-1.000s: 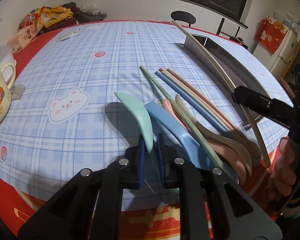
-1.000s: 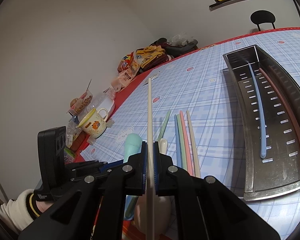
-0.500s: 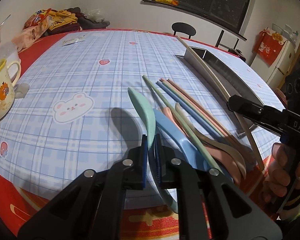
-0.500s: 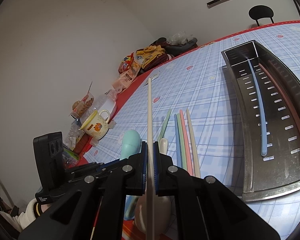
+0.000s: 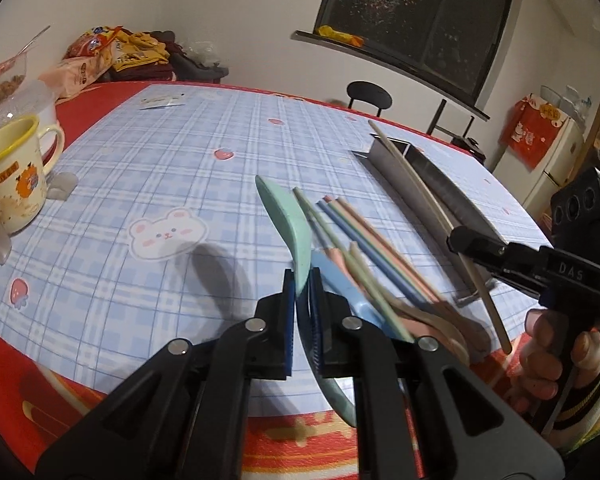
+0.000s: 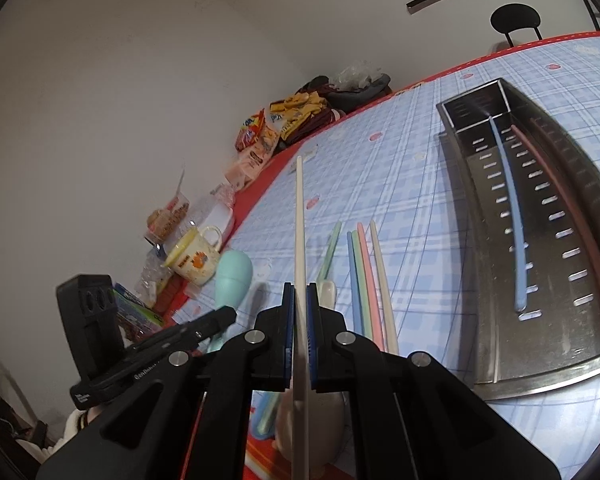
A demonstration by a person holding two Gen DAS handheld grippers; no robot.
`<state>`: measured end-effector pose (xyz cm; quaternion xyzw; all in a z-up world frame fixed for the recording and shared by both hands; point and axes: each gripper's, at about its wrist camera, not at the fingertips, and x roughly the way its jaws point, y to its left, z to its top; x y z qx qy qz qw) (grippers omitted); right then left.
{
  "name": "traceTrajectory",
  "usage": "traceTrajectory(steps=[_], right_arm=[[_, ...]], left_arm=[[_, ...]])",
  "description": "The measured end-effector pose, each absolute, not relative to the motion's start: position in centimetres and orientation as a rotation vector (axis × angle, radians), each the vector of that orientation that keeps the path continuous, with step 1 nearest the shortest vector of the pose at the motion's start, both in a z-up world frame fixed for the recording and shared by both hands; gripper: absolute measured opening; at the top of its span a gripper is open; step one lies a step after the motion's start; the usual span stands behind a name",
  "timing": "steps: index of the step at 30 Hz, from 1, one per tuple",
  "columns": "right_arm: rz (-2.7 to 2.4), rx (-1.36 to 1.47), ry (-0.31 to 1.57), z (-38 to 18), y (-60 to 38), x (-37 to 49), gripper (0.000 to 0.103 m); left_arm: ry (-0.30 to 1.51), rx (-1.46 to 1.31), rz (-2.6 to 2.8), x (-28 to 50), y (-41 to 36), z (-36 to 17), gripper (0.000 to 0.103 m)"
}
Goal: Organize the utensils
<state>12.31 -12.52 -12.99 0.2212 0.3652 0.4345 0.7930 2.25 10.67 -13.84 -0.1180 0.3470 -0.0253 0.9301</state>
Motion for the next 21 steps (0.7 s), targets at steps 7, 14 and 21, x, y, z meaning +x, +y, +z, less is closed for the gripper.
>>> traceTrajectory(steps=[7,14,21], right_arm=[[0.85,0.503,0.7,-10.4,-16.7,15.7,0.006],[0.7,0.518,0.655,-11.1,-20.5,19.0,0.006],[0.627,0.584,0.756,-14.0,-22.8,21.2,0.006]], left_arm=[[0.654,-0.167,-0.107,4.2,8.3,-9.9,0.011],[0.669,-0.094,-0.162,9.8,3.6,-8.0,0.011],[0.718,-0.112,-0.222,17.1,-1.4,-7.7,0.011]])
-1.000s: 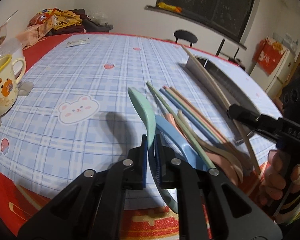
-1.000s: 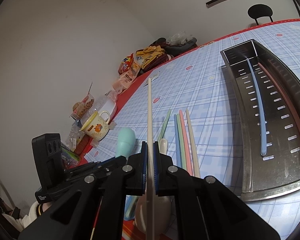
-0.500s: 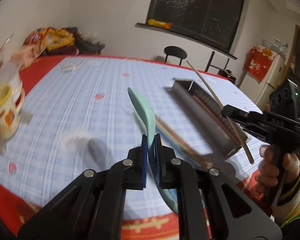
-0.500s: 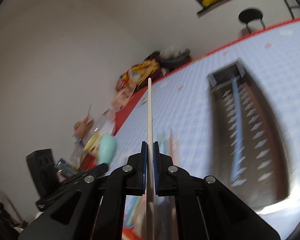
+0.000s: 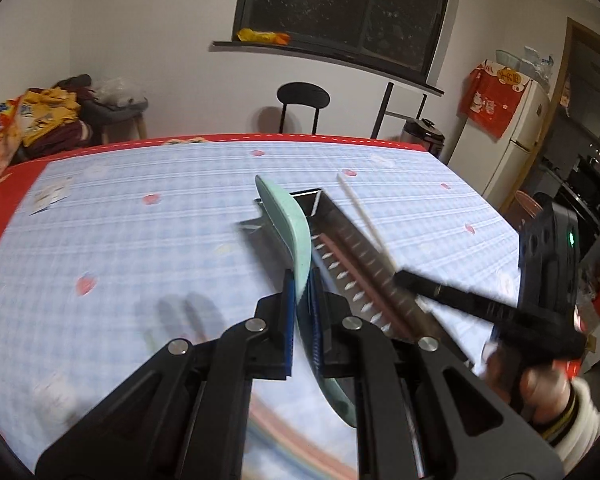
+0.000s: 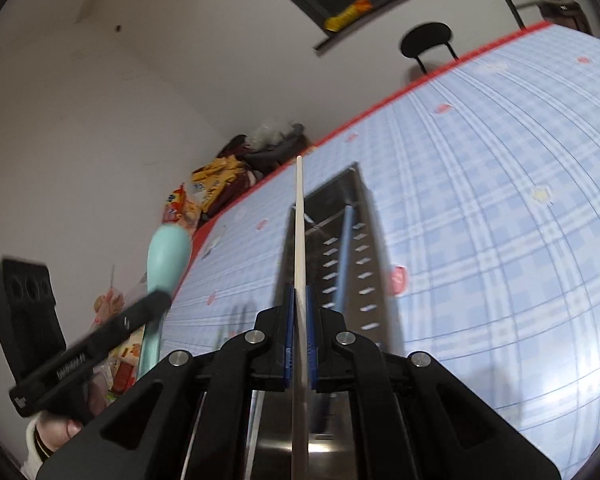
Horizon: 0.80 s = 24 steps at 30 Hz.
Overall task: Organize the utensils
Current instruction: 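Carry the mint spoon with the left tool while the right tool carries a chopstick into the tray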
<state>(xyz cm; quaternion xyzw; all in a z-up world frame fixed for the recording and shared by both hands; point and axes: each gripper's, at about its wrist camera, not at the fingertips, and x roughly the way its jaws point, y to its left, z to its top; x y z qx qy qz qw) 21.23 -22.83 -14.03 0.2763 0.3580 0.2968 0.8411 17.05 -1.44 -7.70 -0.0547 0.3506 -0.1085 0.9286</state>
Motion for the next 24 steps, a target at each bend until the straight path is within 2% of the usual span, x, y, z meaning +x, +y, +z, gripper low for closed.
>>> traceTrajectory(steps=[9,24], right_arm=[[0.62,0.553,0.786,-14.2,-22.1,22.0,0.006],[0.576,0.497,0.824,-15.1,-20.9,22.5,0.007]], left_arm=[[0.832,-0.12,-0.207,24.6,-5.2,-10.2,0.011],[0.911,-0.029,-0.157,28.1,-6.5,-12.6,0.011]])
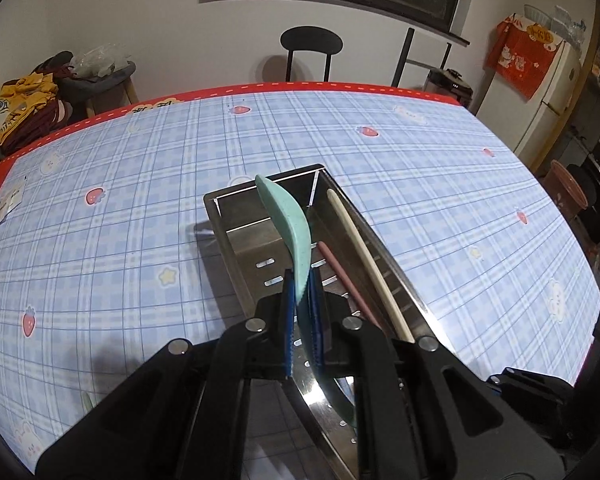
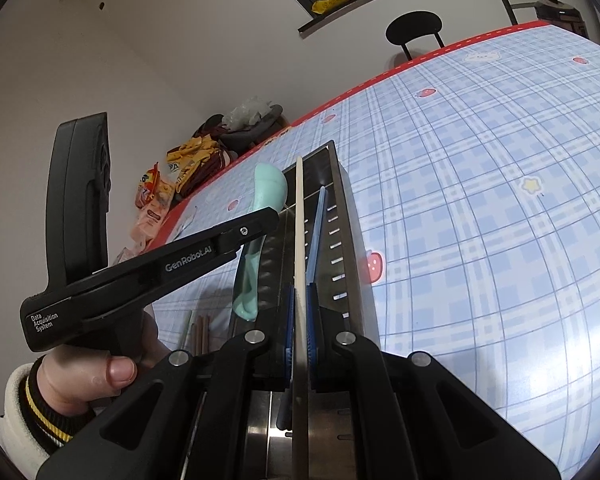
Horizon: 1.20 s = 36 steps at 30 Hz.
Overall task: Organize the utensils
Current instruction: 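Carry the mint spoon with the left tool while the right tool carries a chopstick into the tray, then open both tools to release the mint spoon and chopstick in the steel tray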
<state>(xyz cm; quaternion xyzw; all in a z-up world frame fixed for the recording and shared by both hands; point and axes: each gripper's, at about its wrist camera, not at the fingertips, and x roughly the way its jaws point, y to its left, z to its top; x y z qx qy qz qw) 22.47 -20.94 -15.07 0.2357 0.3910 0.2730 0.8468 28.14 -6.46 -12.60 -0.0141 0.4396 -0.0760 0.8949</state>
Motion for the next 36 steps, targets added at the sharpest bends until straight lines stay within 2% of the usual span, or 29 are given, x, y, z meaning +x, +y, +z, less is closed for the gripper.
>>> traceTrajectory(steps=[15,18,19,21,23,24,25,26,27,28,30,31,36], right_arm=[[0.558,0.492,0.791,-14.7,-21.2,22.3,0.009],[0.558,0.488,0.763,-14.2,-21.5,21.8,0.009],[0.557,0.487,0.747,-13.9,-21.7,21.6,0.011],[0.547,0.478,0.716,-13.3,-21.9,21.1,0.02],[0.528,0.456,0.679,-12.7,-22.1,20.7,0.036],[0.517,0.447,0.668,-12.4,-22.2,20.6,0.041],[0.503,0.435,0.657,-12.3,-22.2,20.4,0.052],[0.489,0.424,0.648,-12.2,-22.4,20.3,0.063],[0.474,0.413,0.636,-12.0,-22.5,20.2,0.068],[0.466,0.408,0.63,-12.0,-22.5,20.1,0.08],[0.441,0.396,0.607,-11.9,-22.7,19.8,0.095],[0.435,0.391,0.599,-11.8,-22.7,19.7,0.097],[0.418,0.329,0.588,-11.7,-21.8,19.3,0.097]], left_arm=[[0.926,-0.013,-0.156,29.0,-6.9,-13.6,0.012],[0.91,0.0,-0.148,28.8,-6.9,-13.2,0.015],[0.899,0.004,-0.151,28.6,-6.9,-13.0,0.021],[0.88,0.008,-0.147,28.3,-6.8,-12.3,0.027],[0.855,0.012,-0.142,27.7,-6.5,-11.5,0.037],[0.839,0.012,-0.134,27.3,-6.2,-11.0,0.041],[0.828,0.01,-0.128,27.1,-5.9,-10.6,0.048],[0.817,0.007,-0.123,26.7,-5.5,-10.2,0.051],[0.808,0.006,-0.117,26.4,-5.2,-9.9,0.058],[0.796,0.006,-0.111,25.9,-4.7,-9.4,0.063],[0.784,0.008,-0.106,25.0,-4.0,-8.9,0.075],[0.776,0.008,-0.102,24.6,-3.8,-8.6,0.088],[0.743,0.007,-0.075,21.9,-1.6,-7.5,0.096]])
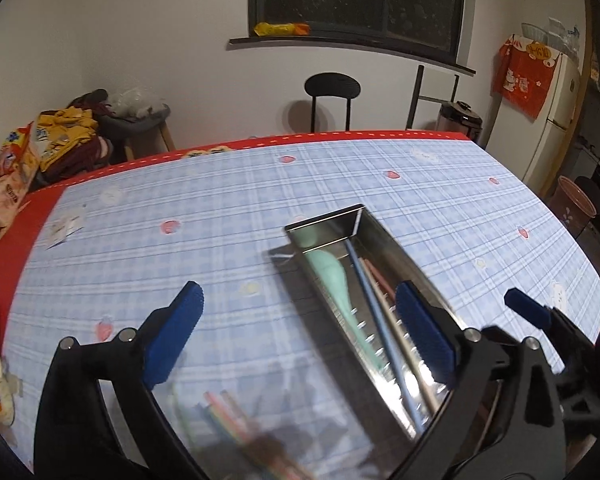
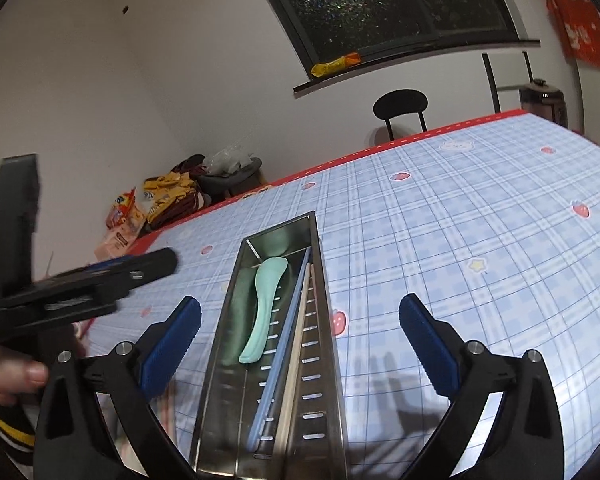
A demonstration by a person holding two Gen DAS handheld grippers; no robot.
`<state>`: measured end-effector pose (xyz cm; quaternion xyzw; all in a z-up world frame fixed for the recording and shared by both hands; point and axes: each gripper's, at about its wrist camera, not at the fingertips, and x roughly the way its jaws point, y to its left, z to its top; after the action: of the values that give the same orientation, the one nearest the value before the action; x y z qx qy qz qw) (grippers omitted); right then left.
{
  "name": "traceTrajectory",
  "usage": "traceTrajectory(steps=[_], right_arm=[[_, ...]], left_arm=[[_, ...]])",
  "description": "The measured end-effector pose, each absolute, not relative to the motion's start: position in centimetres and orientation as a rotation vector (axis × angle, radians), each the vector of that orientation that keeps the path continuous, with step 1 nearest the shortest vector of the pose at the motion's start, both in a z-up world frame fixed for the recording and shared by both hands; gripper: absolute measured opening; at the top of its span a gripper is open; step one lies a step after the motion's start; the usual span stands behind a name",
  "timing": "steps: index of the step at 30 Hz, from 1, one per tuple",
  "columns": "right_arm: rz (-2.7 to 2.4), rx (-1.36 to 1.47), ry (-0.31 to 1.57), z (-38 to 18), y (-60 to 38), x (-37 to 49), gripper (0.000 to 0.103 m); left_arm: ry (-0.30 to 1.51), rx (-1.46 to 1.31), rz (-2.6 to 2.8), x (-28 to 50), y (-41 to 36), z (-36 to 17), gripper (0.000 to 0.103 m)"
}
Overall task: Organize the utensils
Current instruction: 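Open both tools to release the mint spoon and chopstick in the steel tray, then move both tools back over the utensil pile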
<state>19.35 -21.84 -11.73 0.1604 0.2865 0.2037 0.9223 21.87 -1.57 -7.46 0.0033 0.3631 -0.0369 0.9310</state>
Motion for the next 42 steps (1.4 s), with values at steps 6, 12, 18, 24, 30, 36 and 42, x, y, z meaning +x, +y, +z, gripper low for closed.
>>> traceTrajectory(steps=[6,12,18,24,30,36,42], right_arm=[[0.41,0.27,0.526,-10.9,-21.2,17.8,0.097],[0.431,0.211,0.509,-10.2,-20.0,16.1,0.097],[0.483,0.177,0.491,-9.7,-18.7,12.7,0.097],[0.5,0.097,0.557,-9.8,-17.0,10.4,0.097],[0.543,-0.002,0.581,-9.9,-14.9,8.1,0.097],[0.619,-0.055,0.641,-10.7,-12.2,7.5,0.091],[0.684,-0.117,0.699,-11.3,-9.4,7.0,0.067]], left_arm=[[0.734,-0.048,-0.053,18.2,1.6,-6.8,0.097],[0.714,-0.057,-0.052,12.9,4.3,-6.2,0.097],[0.714,-0.097,-0.067,7.8,6.9,-7.4,0.097],[0.744,-0.08,-0.074,5.7,7.7,-9.7,0.097],[0.742,-0.086,-0.11,3.9,8.2,-11.5,0.097],[0.726,-0.163,-0.142,3.0,9.2,-12.5,0.088],[0.747,-0.171,-0.158,3.2,9.2,-13.6,0.076]])
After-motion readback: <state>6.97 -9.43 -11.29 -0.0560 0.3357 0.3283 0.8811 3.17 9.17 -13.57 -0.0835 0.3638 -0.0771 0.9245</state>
